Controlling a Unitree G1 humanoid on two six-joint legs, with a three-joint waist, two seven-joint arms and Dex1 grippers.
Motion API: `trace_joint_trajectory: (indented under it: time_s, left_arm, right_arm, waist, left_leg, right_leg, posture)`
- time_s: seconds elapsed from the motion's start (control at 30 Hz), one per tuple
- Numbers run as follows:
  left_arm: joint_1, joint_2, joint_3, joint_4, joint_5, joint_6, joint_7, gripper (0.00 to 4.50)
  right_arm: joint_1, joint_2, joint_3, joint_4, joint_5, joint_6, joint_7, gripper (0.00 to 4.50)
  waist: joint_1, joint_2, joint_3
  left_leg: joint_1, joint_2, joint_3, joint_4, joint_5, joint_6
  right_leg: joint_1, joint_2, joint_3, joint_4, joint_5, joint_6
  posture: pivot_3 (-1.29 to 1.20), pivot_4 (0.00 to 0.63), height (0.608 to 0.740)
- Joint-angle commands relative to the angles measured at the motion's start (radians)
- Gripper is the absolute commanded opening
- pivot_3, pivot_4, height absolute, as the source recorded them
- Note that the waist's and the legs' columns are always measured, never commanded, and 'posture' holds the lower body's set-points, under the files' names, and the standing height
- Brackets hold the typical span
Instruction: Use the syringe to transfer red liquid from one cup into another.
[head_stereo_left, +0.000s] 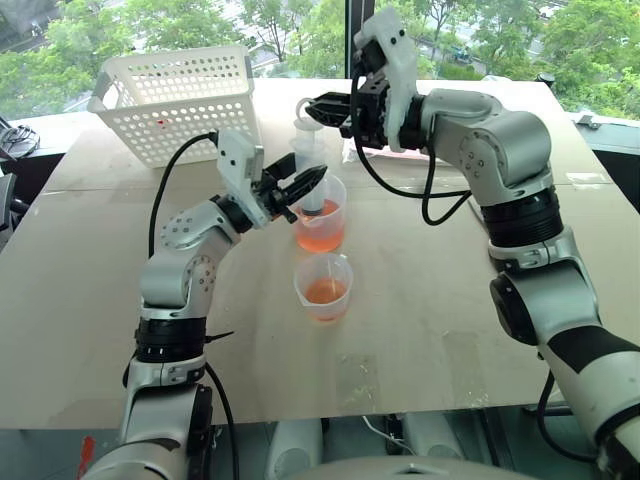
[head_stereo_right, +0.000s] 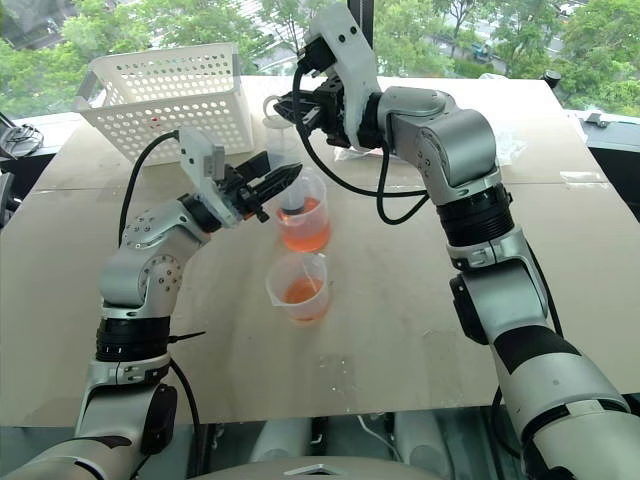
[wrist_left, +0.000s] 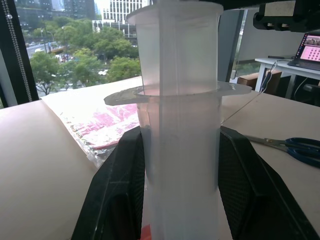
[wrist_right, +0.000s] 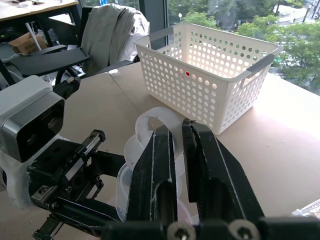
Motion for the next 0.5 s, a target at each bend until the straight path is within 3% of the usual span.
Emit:
trace_joint_trajectory:
  time_s: [0.03, 0.17, 0.3, 0.43, 0.5]
  left_arm:
    - [0.013, 0.006, -0.046, -0.043, -0.007, 0.02, -0.032, 1.41]
    - [-0.001, -0.003, -0.032, -0.047, -0.016, 0.021, -0.02, 1.41]
    - [-0.021, -0.012, -0.011, -0.046, -0.036, 0.029, -0.004, 1.41]
    - [-0.026, -0.013, -0.006, -0.046, -0.039, 0.034, 0.0, 1.41]
    - [-0.059, -0.029, 0.042, -0.045, -0.09, 0.076, 0.039, 1.41]
  right_arm:
    - [-0.074, -0.033, -0.065, -0.036, -0.025, -0.081, -0.023, 0.09]
    - [-0.038, -0.059, -0.027, -0.079, -0.025, -0.091, 0.044, 0.09]
    - [0.014, -0.082, -0.029, -0.116, 0.012, -0.075, 0.111, 1.42]
    - [0.032, -0.094, -0.026, -0.132, 0.005, -0.079, 0.116, 3.47]
    - [0.158, -0.171, -0.088, -0.272, 0.111, -0.051, 0.219, 4.44]
  waist:
    - [0.0, 0.0, 0.0]
    - [0.001, 0.0, 0.0]
    - [0.002, 0.0, 0.0]
    - [-0.001, 0.0, 0.0]
    - [0.005, 0.0, 0.0]
  left_leg:
    - [0.0, 0.0, 0.0, 0.0, 0.0, 0.0]
    - [0.0, 0.0, 0.0, 0.0, 0.0, 0.0]
    - [0.0, 0.0, 0.0, 0.0, 0.0, 0.0]
    - [0.0, 0.0, 0.0, 0.0, 0.0, 0.0]
    - [0.0, 0.0, 0.0, 0.0, 0.0, 0.0]
  right_leg:
    - [0.0, 0.0, 0.0, 0.0, 0.0, 0.0]
    - [0.0, 0.0, 0.0, 0.0, 0.0, 0.0]
    - [0.0, 0.0, 0.0, 0.0, 0.0, 0.0]
    - [0.0, 0.0, 0.0, 0.0, 0.0, 0.0]
    - [0.0, 0.0, 0.0, 0.001, 0.0, 0.0]
  posture:
    - [0.0, 0.15, 0.74]
    - [0.0, 0.15, 0.74]
    - [0.0, 0.15, 0.74]
    - [0.0, 0.15, 0.74]
    - [0.0, 0.15, 0.74]
